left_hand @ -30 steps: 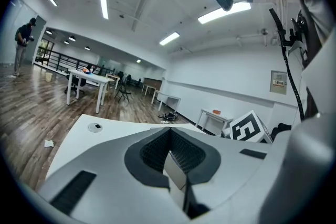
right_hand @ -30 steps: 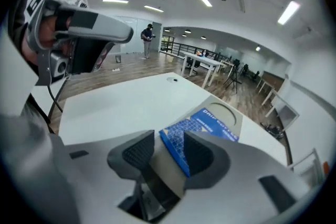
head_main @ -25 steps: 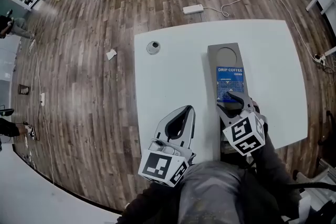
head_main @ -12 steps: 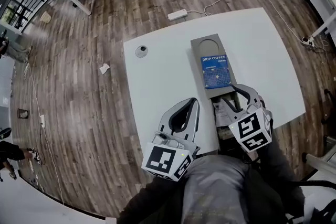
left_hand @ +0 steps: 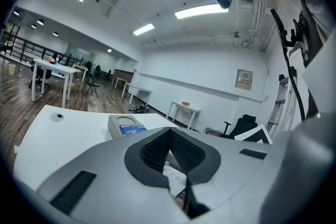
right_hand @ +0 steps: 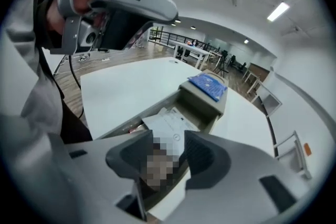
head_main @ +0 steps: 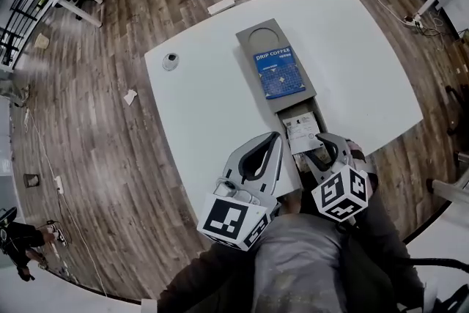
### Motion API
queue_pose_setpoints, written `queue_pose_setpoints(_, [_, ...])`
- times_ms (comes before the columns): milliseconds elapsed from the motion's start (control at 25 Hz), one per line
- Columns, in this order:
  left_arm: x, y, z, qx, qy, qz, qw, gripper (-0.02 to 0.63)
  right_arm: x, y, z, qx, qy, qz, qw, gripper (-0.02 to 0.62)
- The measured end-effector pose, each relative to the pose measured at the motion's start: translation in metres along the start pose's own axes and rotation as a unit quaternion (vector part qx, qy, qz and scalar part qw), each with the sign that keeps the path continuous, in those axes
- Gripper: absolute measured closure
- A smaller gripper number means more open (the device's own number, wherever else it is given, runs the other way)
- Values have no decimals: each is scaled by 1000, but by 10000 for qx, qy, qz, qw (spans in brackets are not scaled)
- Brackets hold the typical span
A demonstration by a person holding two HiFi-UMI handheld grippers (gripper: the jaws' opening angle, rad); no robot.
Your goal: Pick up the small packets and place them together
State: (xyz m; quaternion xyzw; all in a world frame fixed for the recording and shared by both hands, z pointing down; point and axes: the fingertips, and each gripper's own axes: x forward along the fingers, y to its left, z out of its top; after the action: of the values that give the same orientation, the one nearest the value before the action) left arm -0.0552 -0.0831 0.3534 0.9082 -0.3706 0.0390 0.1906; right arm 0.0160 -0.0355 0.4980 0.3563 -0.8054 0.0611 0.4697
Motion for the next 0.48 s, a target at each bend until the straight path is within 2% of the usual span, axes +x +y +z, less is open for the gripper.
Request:
queue_pose_setpoints(280, [-7,10,-11,-43,201,206,9996,603,17,9,-10,-743,382,-175,9963,407])
queue_pose_setpoints(480, [-6,24,-14,-120,240,435,9987,603,30,-7,-1,-1061,463,-436,9923,408])
